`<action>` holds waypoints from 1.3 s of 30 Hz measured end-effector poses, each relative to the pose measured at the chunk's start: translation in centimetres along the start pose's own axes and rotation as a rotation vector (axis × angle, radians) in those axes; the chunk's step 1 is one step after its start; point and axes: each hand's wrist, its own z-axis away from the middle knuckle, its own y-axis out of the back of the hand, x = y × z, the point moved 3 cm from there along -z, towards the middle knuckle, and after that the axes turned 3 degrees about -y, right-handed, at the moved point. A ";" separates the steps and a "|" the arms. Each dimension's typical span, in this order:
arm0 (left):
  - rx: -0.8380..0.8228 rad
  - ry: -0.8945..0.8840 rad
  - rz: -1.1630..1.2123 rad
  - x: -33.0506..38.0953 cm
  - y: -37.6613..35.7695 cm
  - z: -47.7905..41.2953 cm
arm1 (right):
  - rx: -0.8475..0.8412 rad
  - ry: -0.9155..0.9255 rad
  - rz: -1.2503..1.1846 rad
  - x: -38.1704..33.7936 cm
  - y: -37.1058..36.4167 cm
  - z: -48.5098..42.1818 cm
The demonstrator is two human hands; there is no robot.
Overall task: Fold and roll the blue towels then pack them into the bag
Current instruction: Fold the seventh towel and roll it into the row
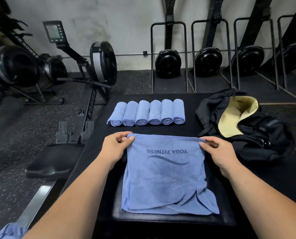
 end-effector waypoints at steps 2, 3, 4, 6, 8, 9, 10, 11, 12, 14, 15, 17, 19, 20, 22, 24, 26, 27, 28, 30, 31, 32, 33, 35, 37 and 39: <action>-0.022 -0.035 -0.036 1.6 0.7 0.5 | -0.039 0.019 0.028 -1.7 0.4 0.3; -0.013 -0.054 -0.056 2.4 1.1 0.7 | -0.054 0.033 0.040 -2.8 0.6 0.6; 0.003 -0.069 -0.076 3.2 1.5 0.9 | -0.066 0.048 0.054 -3.9 0.8 0.7; 0.038 -0.094 -0.113 5.0 2.2 1.3 | -0.076 0.085 0.069 -6.0 1.3 1.0; 0.079 -0.128 -0.131 6.8 2.9 1.9 | -0.068 0.117 0.072 -8.3 1.8 1.5; 0.097 -0.150 -0.148 7.7 3.2 2.3 | -0.063 0.132 0.065 -9.3 2.1 1.8; 0.110 -0.173 -0.176 8.7 3.5 2.6 | -0.055 0.149 0.063 -10.2 2.4 2.0; 0.119 -0.202 -0.199 9.7 3.8 3.0 | -0.046 0.176 0.063 -11.3 2.6 2.4; 0.123 -0.224 -0.211 10.7 4.0 3.4 | -0.038 0.204 0.069 -12.2 2.9 2.7; 0.122 -0.257 -0.199 12.6 4.5 4.2 | -0.028 0.252 0.080 -13.9 3.4 3.4; 0.115 -0.269 -0.193 13.5 4.8 4.6 | -0.030 0.272 0.090 -14.7 3.6 3.9; 0.094 -0.293 -0.195 15.0 5.4 5.0 | -0.034 0.301 0.121 -15.9 4.0 4.4; 0.075 -0.311 -0.208 16.4 6.1 5.5 | -0.019 0.319 0.150 -17.0 4.6 4.9; 0.072 -0.313 -0.230 17.1 6.4 5.6 | -0.015 0.324 0.154 -17.6 4.9 5.2; 0.062 -0.315 -0.252 18.5 7.0 6.0 | -0.014 0.333 0.146 -19.1 5.4 5.9; 0.043 -0.328 -0.241 19.8 7.5 6.4 | -0.004 0.362 0.115 -20.8 5.8 6.6; 0.051 -0.354 -0.270 21.2 8.0 6.8 | 0.006 0.421 0.121 -22.6 6.0 7.3; 0.060 -0.370 -0.285 21.8 8.2 7.0 | 0.012 0.442 0.121 -23.4 6.1 7.6; 0.063 -0.382 -0.286 22.4 8.5 7.2 | 0.018 0.466 0.123 -24.0 6.3 7.7; 0.059 -0.401 -0.288 23.4 8.9 7.3 | 0.019 0.492 0.127 -24.8 6.4 8.0; 0.061 -0.412 -0.292 23.8 9.0 7.5 | 0.018 0.490 0.126 -25.2 6.4 8.1; 0.067 -0.419 -0.284 24.0 9.1 7.6 | 0.018 0.484 0.126 -25.4 6.4 8.2; 0.084 -0.422 -0.277 24.3 9.2 7.7 | 0.021 0.480 0.127 -25.6 6.4 8.4; 0.109 -0.425 -0.250 24.5 9.4 7.9 | 0.032 0.489 0.134 -25.9 6.3 8.8; 0.121 -0.418 -0.237 24.5 9.6 8.0 | 0.048 0.501 0.129 -26.0 6.3 9.0; 0.124 -0.416 -0.238 24.5 9.9 8.1 | 0.062 0.501 0.114 -26.2 6.1 9.3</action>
